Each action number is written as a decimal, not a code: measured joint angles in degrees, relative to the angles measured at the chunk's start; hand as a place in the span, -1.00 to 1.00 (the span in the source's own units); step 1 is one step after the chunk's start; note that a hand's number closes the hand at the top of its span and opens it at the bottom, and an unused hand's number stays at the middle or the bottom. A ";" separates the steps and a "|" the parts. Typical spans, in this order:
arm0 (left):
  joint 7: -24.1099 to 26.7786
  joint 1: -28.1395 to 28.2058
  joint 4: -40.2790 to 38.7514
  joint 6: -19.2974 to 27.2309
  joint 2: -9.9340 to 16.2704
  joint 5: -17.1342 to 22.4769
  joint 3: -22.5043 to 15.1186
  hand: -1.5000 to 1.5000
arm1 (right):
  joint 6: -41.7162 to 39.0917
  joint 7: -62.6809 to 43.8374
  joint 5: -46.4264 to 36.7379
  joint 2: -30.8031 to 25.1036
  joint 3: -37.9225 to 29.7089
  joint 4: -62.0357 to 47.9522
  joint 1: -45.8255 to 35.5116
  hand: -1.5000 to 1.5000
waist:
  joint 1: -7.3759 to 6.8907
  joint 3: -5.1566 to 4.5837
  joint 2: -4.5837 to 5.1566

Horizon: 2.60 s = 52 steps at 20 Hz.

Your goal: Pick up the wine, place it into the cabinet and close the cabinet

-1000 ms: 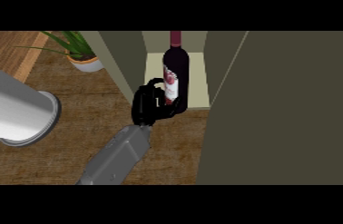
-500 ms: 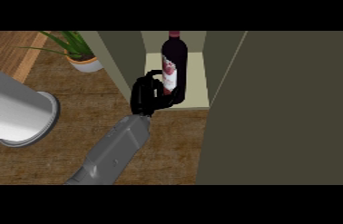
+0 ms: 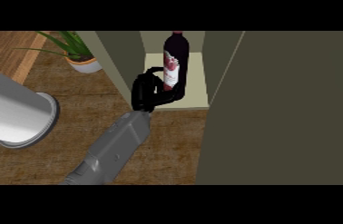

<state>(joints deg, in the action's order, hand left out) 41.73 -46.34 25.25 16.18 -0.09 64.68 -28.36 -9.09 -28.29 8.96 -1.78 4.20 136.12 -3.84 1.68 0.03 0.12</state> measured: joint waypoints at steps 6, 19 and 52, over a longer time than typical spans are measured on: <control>-7.35 -9.64 -6.83 1.08 0.08 1.45 1.89 1.00 | -0.11 1.14 0.16 0.09 -0.40 -1.62 -1.41 -1.00 | 1.17 -0.08 0.81; -6.69 -11.19 -8.21 1.71 0.09 6.52 -0.05 1.00 | -1.52 3.36 0.30 0.49 1.45 -3.76 -2.03 -1.00 | 3.89 -0.12 1.45; 1.42 -12.56 -5.75 10.26 0.10 21.48 -12.13 -1.00 | -1.71 2.44 1.89 0.23 1.71 -3.62 -3.45 -1.00 | 6.13 -0.08 1.76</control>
<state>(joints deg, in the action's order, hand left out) 43.15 -58.89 19.50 26.44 0.00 86.16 -40.49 -10.80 -25.84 10.85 -1.55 5.92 132.49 -7.29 7.81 -0.05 1.88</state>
